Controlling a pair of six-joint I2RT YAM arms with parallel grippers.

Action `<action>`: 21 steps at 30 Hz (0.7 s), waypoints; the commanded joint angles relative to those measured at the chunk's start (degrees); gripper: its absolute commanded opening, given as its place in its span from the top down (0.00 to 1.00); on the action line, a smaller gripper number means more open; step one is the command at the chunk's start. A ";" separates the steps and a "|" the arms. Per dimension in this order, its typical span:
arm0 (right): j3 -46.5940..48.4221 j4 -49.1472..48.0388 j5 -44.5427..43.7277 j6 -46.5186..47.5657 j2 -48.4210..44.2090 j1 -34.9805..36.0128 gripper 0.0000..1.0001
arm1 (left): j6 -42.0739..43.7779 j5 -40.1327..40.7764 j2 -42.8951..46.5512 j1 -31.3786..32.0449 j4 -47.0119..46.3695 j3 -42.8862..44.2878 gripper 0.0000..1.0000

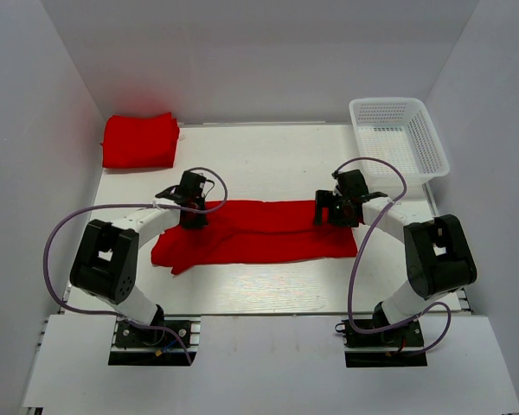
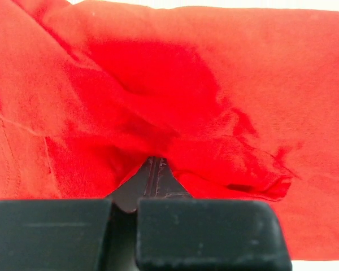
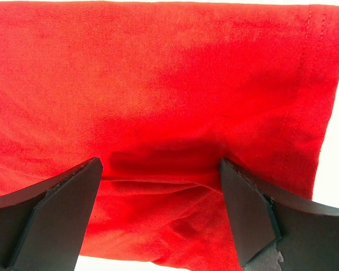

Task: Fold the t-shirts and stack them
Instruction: Fold the tshirt

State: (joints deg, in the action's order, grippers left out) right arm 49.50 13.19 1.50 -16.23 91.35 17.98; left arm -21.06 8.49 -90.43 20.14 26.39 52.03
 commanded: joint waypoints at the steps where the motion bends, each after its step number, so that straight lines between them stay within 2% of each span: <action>1: -1.77 4.83 -0.09 0.32 3.57 -0.40 0.10 | 1.45 -0.75 4.38 0.34 -3.36 -0.53 1.00; 9: -1.51 4.83 -0.09 0.14 3.57 -0.22 0.10 | 6.03 -6.73 10.45 0.34 -10.91 -3.78 1.00; 14: -1.33 4.91 0.09 0.32 3.75 -0.31 0.10 | 6.56 -7.35 8.97 0.34 -9.87 -2.64 1.00; 19: -1.42 4.92 0.08 0.41 3.74 -0.40 0.10 | 3.40 -2.44 8.26 -0.19 -3.91 0.17 1.00; 21: -1.51 5.00 0.00 0.58 3.83 -0.31 0.10 | 1.73 0.28 7.65 -0.19 -1.36 1.05 0.35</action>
State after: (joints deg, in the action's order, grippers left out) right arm 49.74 13.45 1.52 -16.19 91.53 17.98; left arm -16.71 4.80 -82.96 20.21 21.06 50.11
